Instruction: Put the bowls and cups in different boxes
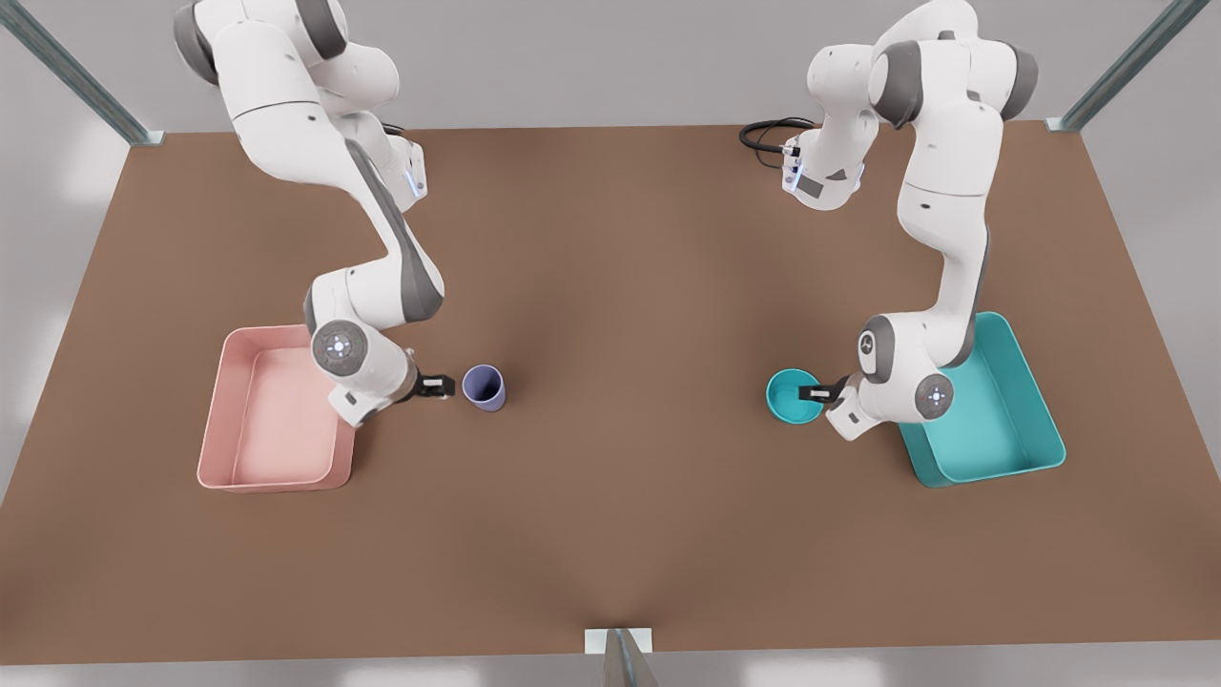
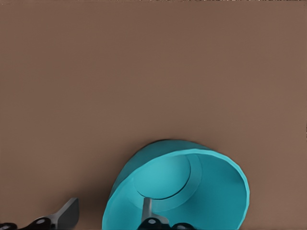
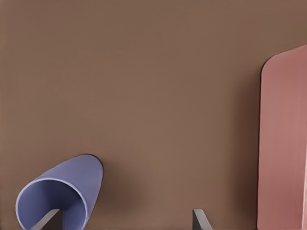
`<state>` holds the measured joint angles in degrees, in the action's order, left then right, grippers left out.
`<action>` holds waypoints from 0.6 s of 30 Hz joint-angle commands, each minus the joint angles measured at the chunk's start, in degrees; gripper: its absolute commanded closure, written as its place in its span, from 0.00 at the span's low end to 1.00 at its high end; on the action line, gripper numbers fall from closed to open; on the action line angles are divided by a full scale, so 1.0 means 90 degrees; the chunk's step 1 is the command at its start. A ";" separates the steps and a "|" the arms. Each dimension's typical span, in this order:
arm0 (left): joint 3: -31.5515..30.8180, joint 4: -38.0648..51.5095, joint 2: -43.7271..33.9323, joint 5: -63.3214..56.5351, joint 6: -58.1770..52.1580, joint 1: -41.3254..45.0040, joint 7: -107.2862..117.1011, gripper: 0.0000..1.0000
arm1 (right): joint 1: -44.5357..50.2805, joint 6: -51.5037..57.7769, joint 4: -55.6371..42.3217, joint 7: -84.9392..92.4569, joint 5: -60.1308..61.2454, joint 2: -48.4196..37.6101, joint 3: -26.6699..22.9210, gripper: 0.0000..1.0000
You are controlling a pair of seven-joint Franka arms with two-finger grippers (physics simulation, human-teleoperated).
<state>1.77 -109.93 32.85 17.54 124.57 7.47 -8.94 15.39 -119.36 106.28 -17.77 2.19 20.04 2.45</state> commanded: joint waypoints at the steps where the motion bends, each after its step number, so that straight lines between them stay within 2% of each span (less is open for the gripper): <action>1: -0.0001 -0.0003 -0.0017 0.0043 0.0212 0.0000 -0.0833 0.79 | 0.0018 -0.0742 0.0145 -0.1355 0.0020 -0.0010 0.0021 0.00; 4: -0.0011 -0.0003 -0.0036 0.0043 0.0192 0.0000 -0.0794 0.79 | 0.0067 -0.0742 0.0281 -0.1355 0.0206 0.0029 0.0274 0.00; 8: -0.0021 0.0056 -0.0261 0.0014 -0.0218 0.0000 -0.0667 0.79 | 0.0087 -0.1045 0.0779 -0.1346 0.0206 -0.0049 0.0353 0.00; 10: 0.0047 0.0329 -0.0534 -0.0025 -0.0920 -0.0019 -0.0481 0.79 | 0.0087 -0.1318 0.1004 -0.1306 0.0206 -0.0049 0.0382 0.00; 11: 0.0291 0.0651 -0.0661 -0.0035 -0.1418 -0.0029 -0.0374 0.79 | 0.0087 -0.1426 0.1063 -0.1297 0.0206 -0.0019 0.0392 0.00; 12: 0.0945 0.1471 -0.0701 -0.0054 -0.2414 -0.0175 -0.0335 0.79 | 0.0116 -0.1455 0.1082 -0.1287 0.0206 0.0039 0.0392 0.00; 13: 0.1326 0.1697 -0.0768 -0.0532 -0.2611 -0.0283 -0.0432 0.79 | 0.0116 -0.1475 0.1082 -0.1287 0.0206 0.0117 0.0392 0.00; 16: 0.2166 0.1706 -0.0808 -0.0845 -0.2436 -0.0526 -0.1525 0.79 | 0.0135 -0.1640 0.1073 -0.1287 0.0206 0.0293 0.0392 0.00; 18: 0.2186 0.1668 -0.0691 -0.0836 -0.2094 -0.1064 -0.1956 0.79 | 0.0126 -0.1699 0.1072 -0.1277 0.0206 0.0381 0.0392 0.00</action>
<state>20.95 -95.02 26.42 11.18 108.78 -0.96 -14.09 16.52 -132.01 115.95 -25.38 3.96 23.33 5.97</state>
